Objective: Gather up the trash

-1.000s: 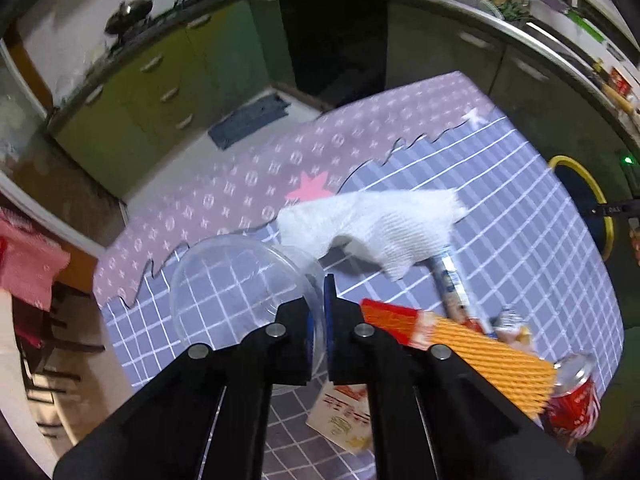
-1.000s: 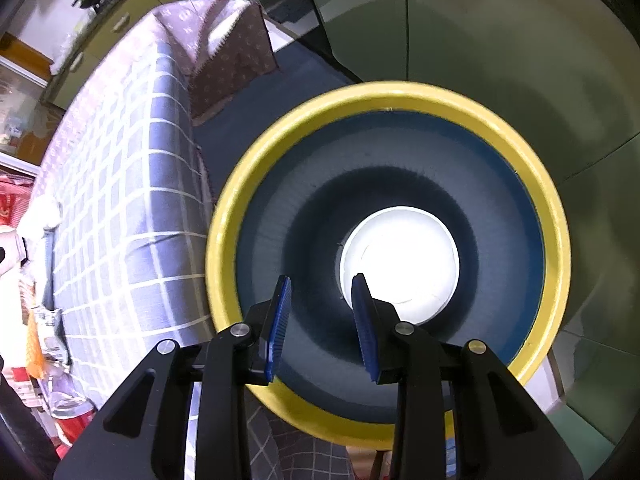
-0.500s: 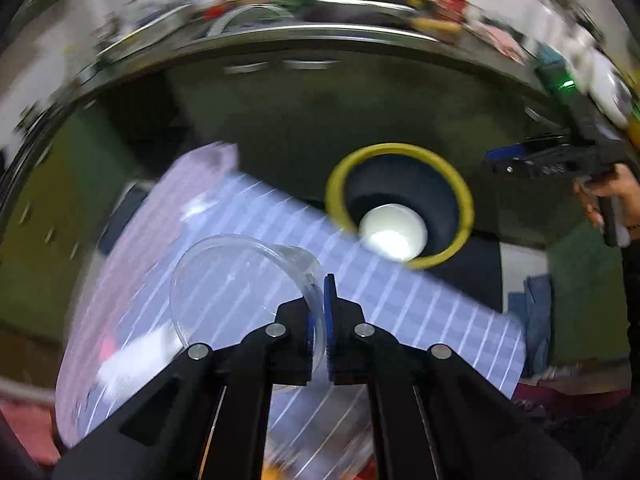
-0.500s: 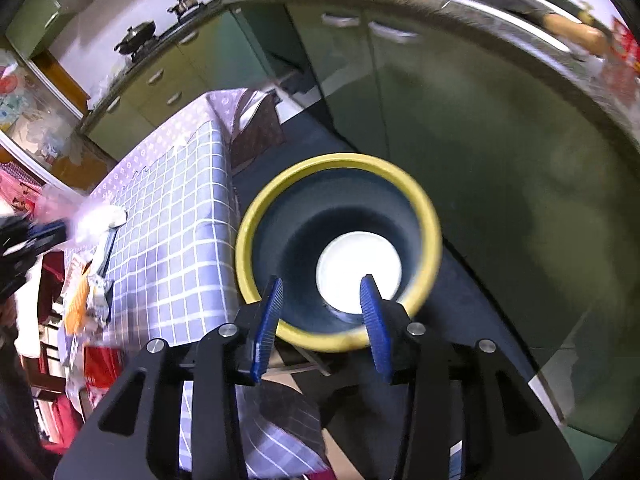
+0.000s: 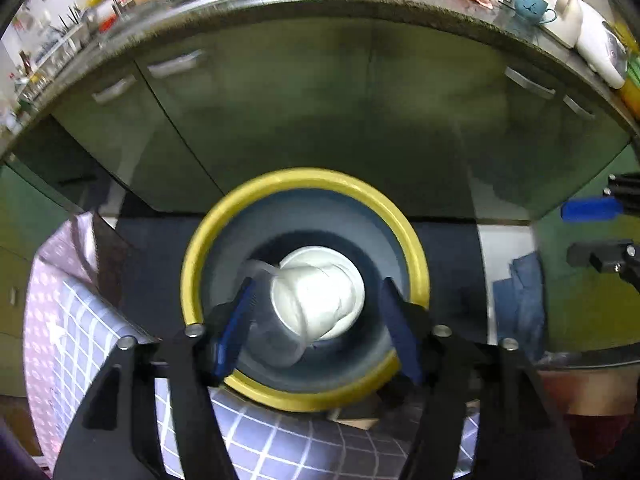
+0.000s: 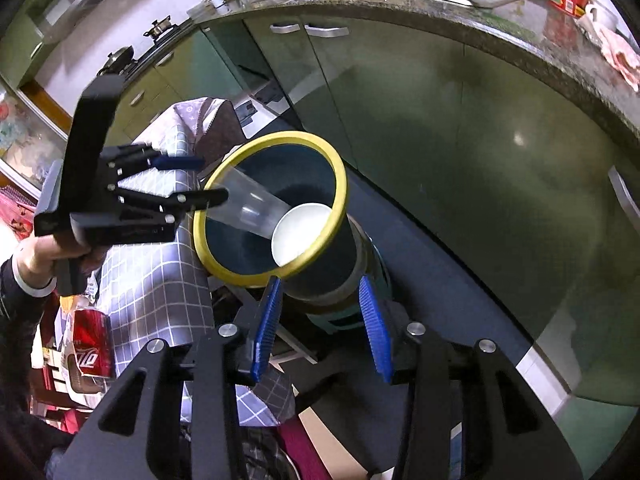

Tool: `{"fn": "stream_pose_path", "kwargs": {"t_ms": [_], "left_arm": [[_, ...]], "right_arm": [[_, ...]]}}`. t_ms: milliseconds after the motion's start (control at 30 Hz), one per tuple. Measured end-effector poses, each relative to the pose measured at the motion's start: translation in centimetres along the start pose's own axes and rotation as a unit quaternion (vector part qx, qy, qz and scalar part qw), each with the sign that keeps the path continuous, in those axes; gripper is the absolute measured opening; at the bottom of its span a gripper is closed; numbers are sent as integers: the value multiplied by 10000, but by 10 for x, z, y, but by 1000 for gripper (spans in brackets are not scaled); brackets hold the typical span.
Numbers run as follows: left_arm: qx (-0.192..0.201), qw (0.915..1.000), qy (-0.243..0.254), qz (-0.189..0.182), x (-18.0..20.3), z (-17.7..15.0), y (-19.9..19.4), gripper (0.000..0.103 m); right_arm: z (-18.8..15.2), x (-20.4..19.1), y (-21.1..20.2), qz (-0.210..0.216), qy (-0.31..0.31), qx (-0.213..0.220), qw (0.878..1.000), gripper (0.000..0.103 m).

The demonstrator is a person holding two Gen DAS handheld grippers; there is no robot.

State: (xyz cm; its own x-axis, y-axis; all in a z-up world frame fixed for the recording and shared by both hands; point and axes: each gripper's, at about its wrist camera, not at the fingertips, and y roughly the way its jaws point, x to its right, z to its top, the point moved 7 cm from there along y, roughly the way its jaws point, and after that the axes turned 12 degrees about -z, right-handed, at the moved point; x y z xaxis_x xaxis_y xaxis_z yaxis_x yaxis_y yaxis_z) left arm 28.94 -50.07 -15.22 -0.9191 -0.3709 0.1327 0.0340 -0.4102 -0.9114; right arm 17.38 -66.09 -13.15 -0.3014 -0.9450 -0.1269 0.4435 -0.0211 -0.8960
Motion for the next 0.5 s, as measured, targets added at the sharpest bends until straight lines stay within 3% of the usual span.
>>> {"fn": "stream_pose_path", "kwargs": {"t_ms": [133, 300, 467, 500], "left_arm": [[155, 9998, -148, 34, -7, -7, -25, 64], [716, 9966, -383, 125, -17, -40, -96, 72], [1556, 9833, -849, 416, -38, -109, -200, 85], [1680, 9797, -963, 523, -46, -125, -218, 88]], "right_arm": [[-3, -3, 3, 36, -53, -17, 10000, 41], [-3, -28, 3, 139, -317, -21, 9994, 41], [9, -78, -1, 255, -819, 21, 9963, 41], [13, -95, -2, 306, -973, 32, 9948, 44]]}}
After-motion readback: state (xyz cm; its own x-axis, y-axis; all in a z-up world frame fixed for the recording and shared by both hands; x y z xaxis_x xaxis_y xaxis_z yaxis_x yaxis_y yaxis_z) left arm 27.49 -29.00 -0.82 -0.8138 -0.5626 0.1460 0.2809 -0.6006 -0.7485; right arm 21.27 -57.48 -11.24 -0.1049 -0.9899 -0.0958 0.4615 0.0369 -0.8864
